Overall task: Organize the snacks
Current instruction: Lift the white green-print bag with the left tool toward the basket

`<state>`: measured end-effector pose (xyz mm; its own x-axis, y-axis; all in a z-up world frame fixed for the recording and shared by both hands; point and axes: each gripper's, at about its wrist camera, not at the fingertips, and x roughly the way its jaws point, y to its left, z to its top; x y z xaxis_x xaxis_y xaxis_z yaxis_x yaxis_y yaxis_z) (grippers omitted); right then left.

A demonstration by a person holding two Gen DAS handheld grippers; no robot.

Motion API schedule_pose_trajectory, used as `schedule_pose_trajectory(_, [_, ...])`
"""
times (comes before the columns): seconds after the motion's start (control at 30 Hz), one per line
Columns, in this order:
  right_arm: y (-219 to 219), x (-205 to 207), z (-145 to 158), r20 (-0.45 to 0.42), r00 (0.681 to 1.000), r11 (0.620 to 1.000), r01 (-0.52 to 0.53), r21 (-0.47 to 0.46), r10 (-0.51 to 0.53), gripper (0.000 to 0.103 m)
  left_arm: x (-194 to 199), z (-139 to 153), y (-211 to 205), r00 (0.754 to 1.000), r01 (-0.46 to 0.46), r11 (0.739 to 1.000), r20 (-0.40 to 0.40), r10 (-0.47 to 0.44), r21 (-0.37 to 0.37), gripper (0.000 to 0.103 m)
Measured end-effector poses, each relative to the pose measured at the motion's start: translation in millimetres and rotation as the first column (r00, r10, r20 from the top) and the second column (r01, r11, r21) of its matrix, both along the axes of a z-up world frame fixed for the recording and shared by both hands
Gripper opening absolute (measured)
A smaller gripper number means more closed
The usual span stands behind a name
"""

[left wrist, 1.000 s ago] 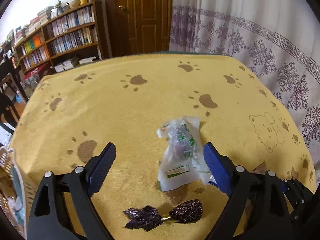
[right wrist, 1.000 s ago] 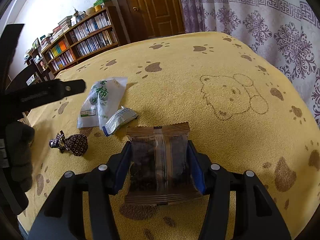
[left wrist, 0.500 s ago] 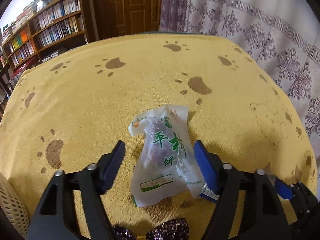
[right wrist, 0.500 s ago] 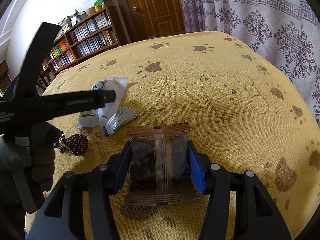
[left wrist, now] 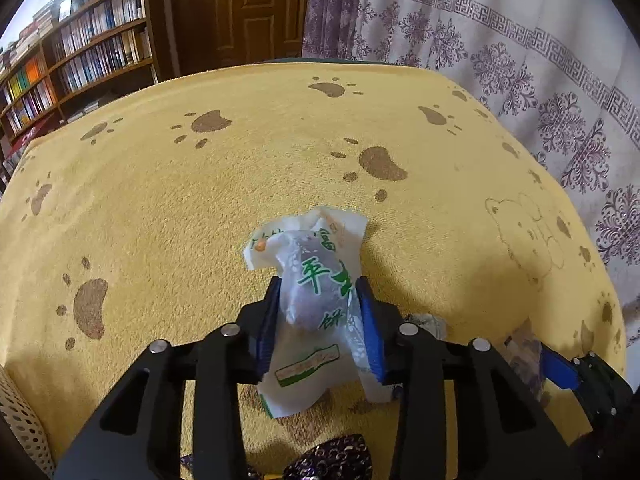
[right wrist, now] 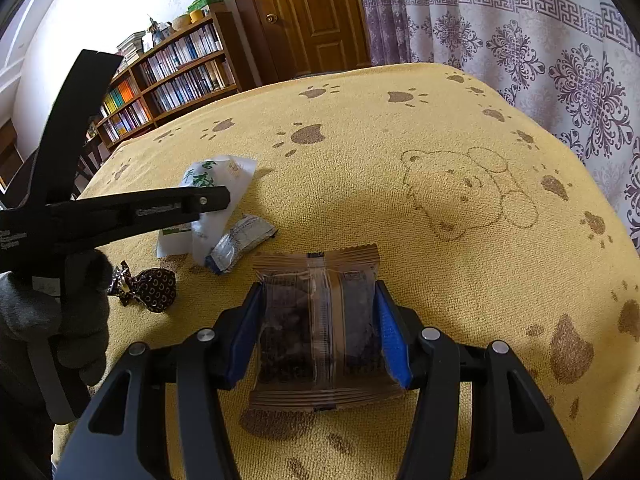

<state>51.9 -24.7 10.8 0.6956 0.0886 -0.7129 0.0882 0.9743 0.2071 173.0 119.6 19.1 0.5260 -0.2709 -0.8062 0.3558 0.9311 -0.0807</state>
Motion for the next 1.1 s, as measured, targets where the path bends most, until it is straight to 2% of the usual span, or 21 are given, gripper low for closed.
schedule_pose_trajectory(0.47, [0, 0, 0, 0.0, 1.0, 1.0, 0.0, 0.0, 0.0, 0.054, -18, 33, 21, 0.997, -0.035, 0.999, 0.072, 0.035, -0.005, 0.034])
schedule_pose_trajectory(0.73, [0, 0, 0, 0.0, 1.0, 1.0, 0.0, 0.001, 0.0, 0.054, -7, 14, 20, 0.999, -0.044, 0.997, 0.002, 0.044, -0.058, 0.036])
schedule_pose_trajectory(0.93, [0, 0, 0, 0.0, 1.0, 1.0, 0.0, 0.001, 0.0, 0.054, -2, -2, 11, 0.999, -0.039, 0.999, -0.014, 0.039, -0.028, 0.041])
schedule_pose_trajectory(1.1, [0, 0, 0, 0.0, 1.0, 1.0, 0.0, 0.001, 0.0, 0.054, -2, -5, 8, 1.0, -0.023, 1.0, 0.009, 0.024, -0.007, 0.042])
